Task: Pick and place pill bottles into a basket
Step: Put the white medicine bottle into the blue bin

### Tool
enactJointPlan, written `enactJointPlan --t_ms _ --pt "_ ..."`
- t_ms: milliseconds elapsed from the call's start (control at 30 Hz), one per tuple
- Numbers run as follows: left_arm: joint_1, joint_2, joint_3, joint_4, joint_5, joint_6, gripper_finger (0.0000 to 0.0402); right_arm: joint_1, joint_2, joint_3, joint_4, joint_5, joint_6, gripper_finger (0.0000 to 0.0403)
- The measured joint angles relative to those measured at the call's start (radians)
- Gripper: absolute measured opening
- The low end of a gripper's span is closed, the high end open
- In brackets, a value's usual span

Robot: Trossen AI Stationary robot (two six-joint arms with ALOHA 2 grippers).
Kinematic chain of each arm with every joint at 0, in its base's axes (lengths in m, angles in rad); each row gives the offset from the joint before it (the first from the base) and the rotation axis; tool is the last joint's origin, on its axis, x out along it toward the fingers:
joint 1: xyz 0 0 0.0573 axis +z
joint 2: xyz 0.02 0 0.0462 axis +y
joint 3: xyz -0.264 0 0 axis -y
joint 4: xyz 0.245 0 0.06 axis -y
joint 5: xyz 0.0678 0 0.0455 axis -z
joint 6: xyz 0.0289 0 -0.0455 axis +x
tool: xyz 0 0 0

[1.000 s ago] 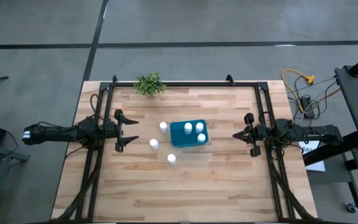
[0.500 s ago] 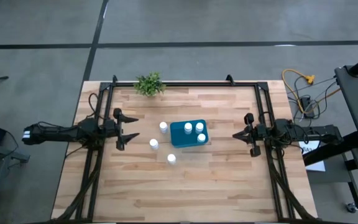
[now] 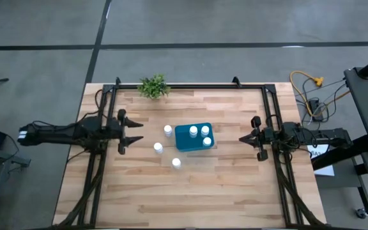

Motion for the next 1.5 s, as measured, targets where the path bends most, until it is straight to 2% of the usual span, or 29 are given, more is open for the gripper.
enactJointPlan --t_ms 333,767,967,1200,1500 --pt "0.0 0.138 0.147 -0.152 0.037 -0.029 0.0221 0.0 0.0 0.0 0.0 0.0 0.0 0.0009" --pt "0.0 0.399 0.237 -0.163 0.052 0.023 0.0221 0.0 -0.001 0.0 0.0 0.001 0.0 0.0009" --pt "0.0 0.441 0.306 -0.206 0.053 0.055 0.0221 0.0 -0.001 0.0 0.001 0.003 -0.004 0.0009" --pt "0.0 0.47 0.443 -0.411 0.057 0.028 0.0221 0.0 -0.001 0.0 0.0 0.003 -0.004 0.0009" --pt "0.0 0.5 0.503 -0.457 0.045 0.054 0.0221 0.0 -0.001 0.0 0.0 0.003 0.0 0.0009"
